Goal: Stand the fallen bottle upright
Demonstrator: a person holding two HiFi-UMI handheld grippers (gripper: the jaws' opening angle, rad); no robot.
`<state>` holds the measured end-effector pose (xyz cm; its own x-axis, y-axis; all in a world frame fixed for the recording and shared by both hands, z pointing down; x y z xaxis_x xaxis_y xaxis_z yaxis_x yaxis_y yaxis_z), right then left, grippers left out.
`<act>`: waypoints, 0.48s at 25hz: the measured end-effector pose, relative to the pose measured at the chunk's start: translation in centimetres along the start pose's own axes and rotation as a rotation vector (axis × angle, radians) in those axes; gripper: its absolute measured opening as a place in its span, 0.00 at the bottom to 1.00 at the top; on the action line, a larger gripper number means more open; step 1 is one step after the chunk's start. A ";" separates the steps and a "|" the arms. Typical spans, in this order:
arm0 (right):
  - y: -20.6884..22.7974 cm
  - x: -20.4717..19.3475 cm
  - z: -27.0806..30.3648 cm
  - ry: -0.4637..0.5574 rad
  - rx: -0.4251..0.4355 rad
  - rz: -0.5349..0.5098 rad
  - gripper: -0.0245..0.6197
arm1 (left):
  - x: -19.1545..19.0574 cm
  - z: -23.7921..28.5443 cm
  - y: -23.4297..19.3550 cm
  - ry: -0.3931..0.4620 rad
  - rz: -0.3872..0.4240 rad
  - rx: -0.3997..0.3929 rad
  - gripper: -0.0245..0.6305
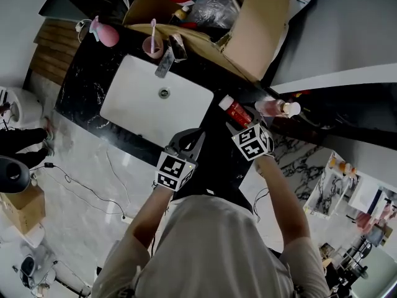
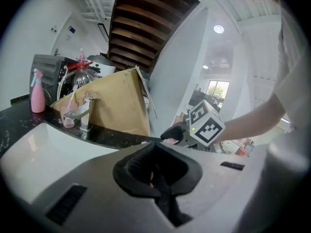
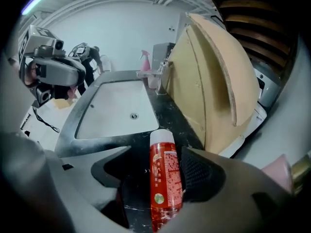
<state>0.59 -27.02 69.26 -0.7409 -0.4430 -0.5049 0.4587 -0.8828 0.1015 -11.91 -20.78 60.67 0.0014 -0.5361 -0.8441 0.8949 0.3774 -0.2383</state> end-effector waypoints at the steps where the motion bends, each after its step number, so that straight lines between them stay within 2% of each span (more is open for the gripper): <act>1: 0.1 -0.1 0.4 -0.018 0.003 -0.001 0.52 | -0.2 0.1 -0.2 -0.004 -0.002 0.001 0.05; 12: 1.9 -1.3 4.5 -0.153 0.033 0.024 0.54 | -1.3 1.1 -2.7 -0.026 -0.010 0.003 0.05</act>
<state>0.25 -28.83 73.99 -0.7971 -0.4806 -0.3657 0.4629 -0.8751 0.1412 -13.82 -21.99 62.93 0.0043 -0.5594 -0.8289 0.8962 0.3699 -0.2449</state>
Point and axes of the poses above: the fingertips, and each gripper's own axes: z forward along the fingers, y to its right, x out of its top, the point moved 2 cm from there along -z, backward along the fingers, and after that the axes turned 13 degrees about x, right-handed, at the moved point
